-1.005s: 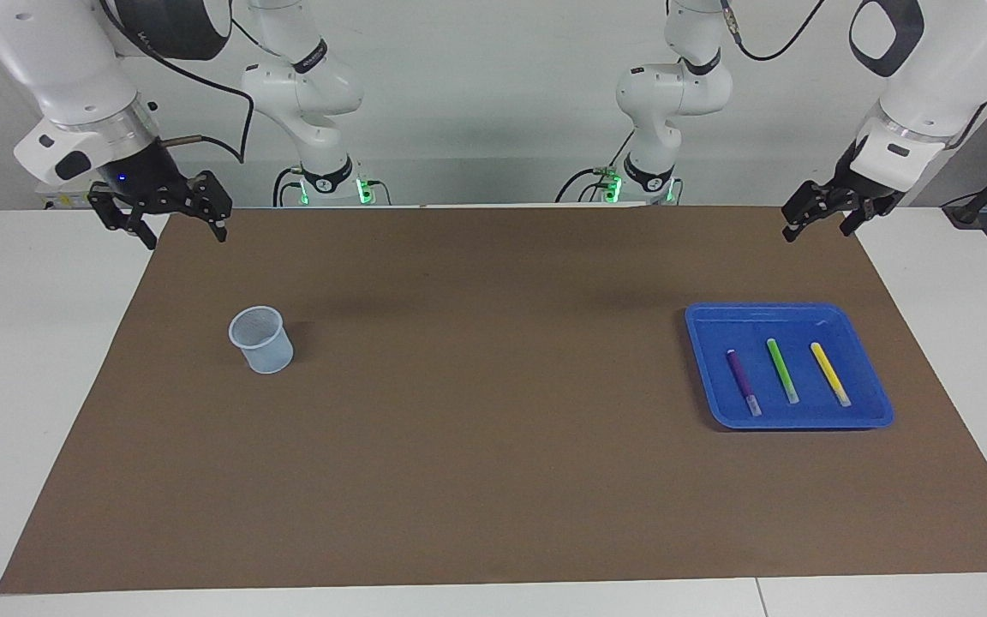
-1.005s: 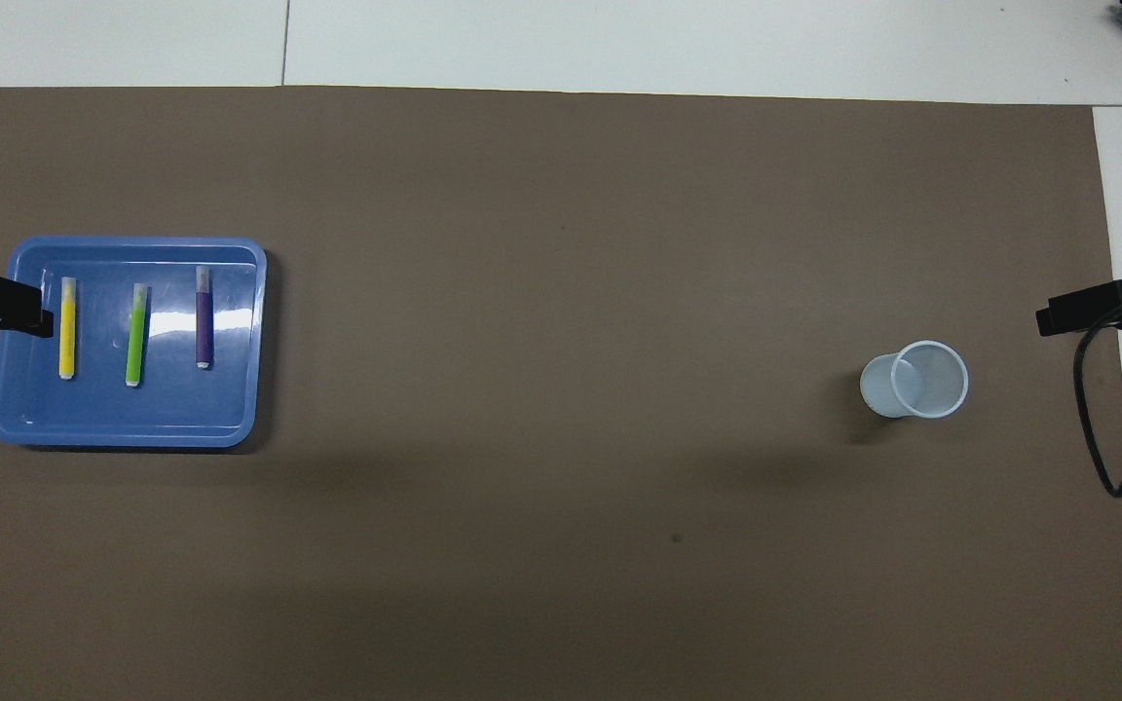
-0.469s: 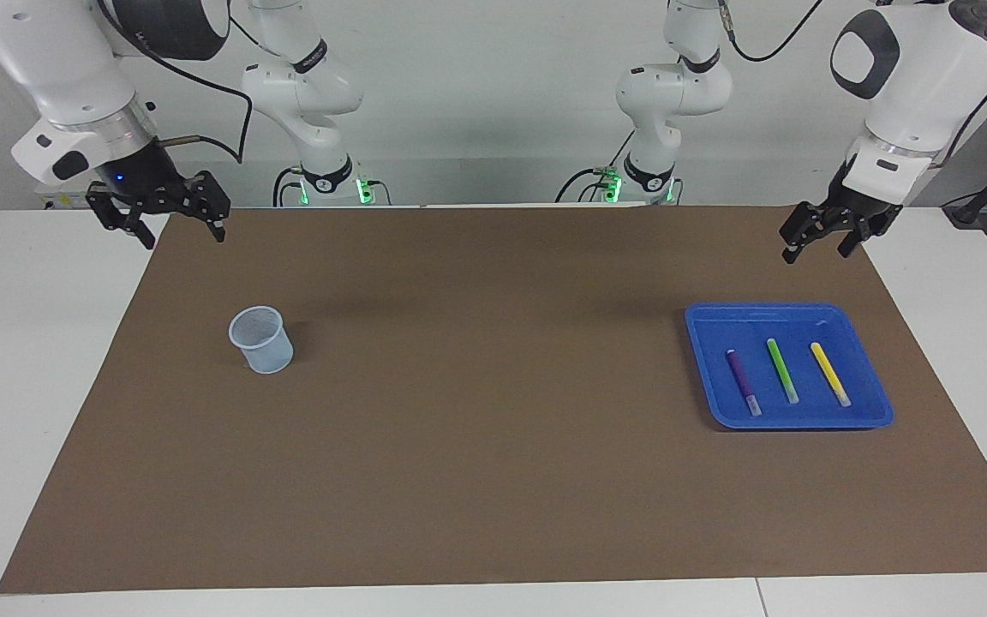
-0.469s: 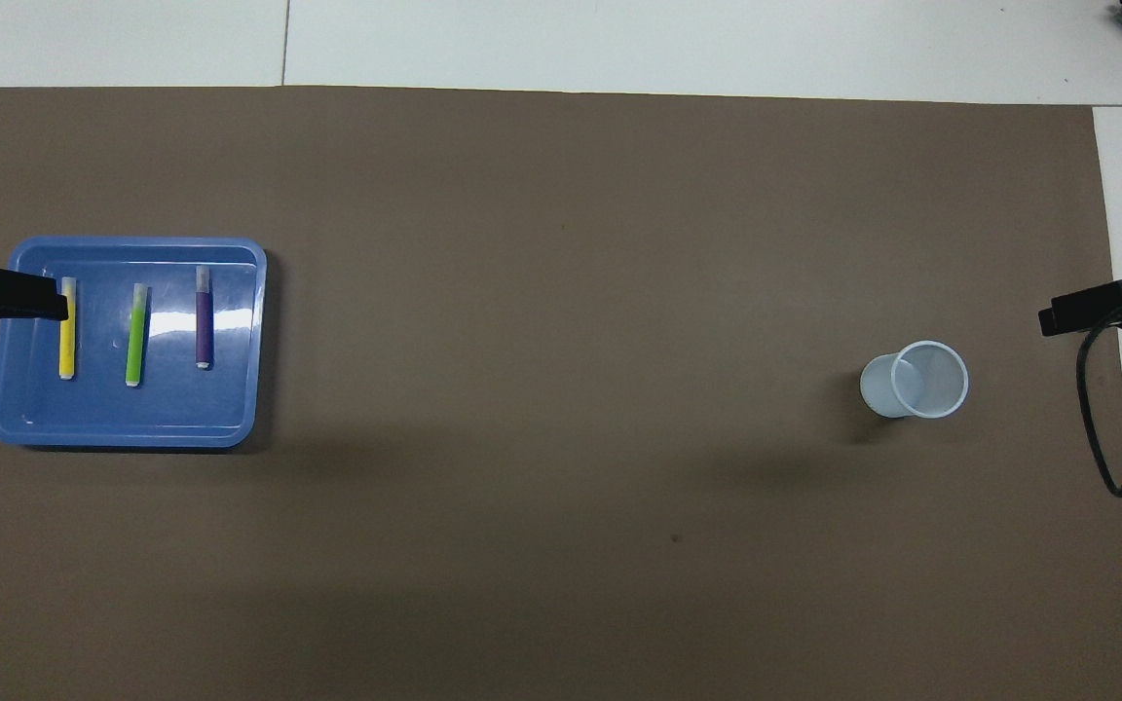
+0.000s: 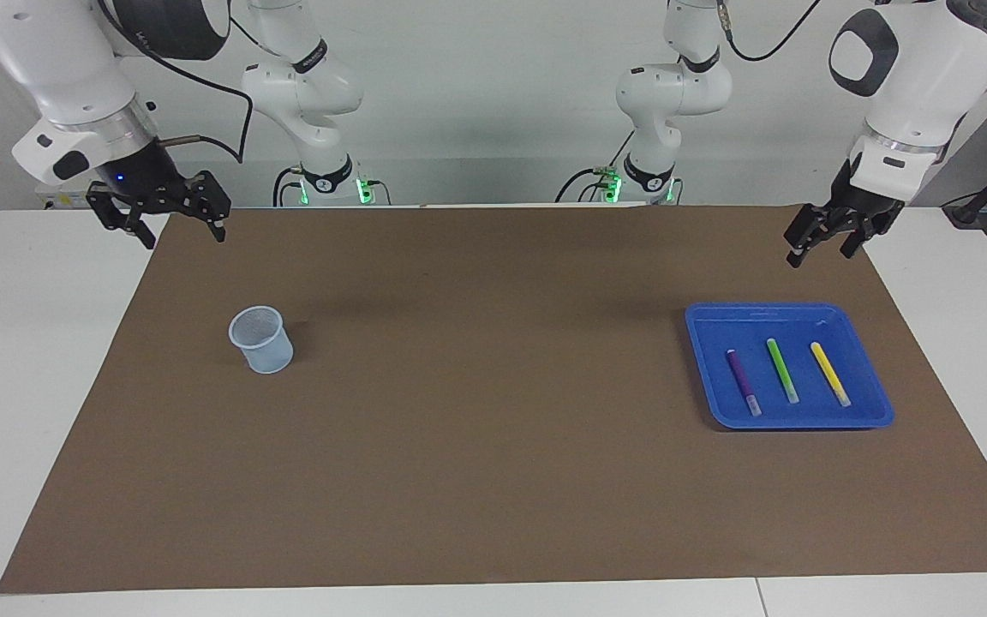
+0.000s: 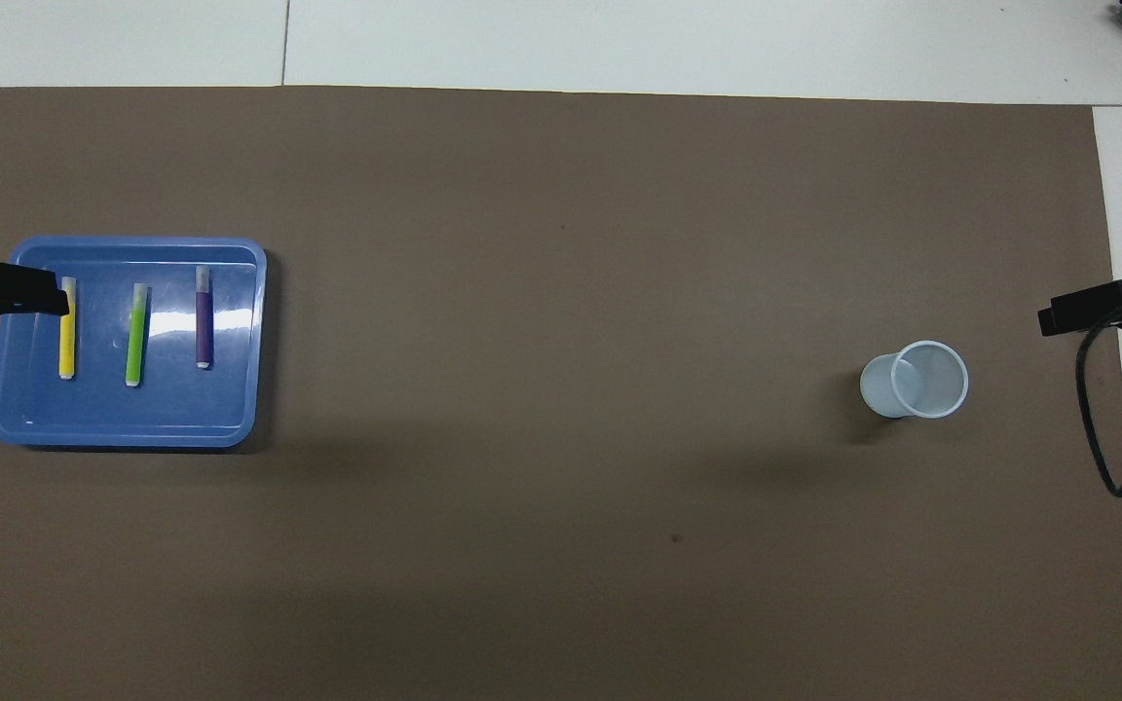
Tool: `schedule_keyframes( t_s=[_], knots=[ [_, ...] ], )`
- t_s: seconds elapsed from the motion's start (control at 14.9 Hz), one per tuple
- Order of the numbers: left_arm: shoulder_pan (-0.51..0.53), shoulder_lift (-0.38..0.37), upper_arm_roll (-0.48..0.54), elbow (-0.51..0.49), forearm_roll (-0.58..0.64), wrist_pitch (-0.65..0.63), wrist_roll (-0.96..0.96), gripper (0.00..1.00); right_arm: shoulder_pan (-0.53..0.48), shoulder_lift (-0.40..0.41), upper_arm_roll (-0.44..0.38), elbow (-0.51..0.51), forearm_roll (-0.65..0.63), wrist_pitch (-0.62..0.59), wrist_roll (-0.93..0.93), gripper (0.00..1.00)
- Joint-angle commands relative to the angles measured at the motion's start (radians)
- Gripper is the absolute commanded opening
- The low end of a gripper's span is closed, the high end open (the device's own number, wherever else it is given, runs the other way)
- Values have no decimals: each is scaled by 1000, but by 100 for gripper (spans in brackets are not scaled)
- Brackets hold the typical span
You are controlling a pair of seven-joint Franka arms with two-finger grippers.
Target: Transfer and insert pens with both arms
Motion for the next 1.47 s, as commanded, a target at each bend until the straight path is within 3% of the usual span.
schedule_keyframes(
  t_s=[0.0,0.74,1.14,1.41],
  knots=[
    [-25,60,4,-29,1,89,-16,100,-3,1,1,4,-19,-2,-3,100],
    [11,370,2,-47,3,327,63,100,-9,-2,0,4,-20,-2,-4,100],
    [9,399,2,-133,1,442,32,100,34,-14,35,-16,10,-17,52,100],
    [-17,404,2,-158,1,493,-54,95,114,-19,38,-31,128,-16,196,100]
  ],
)
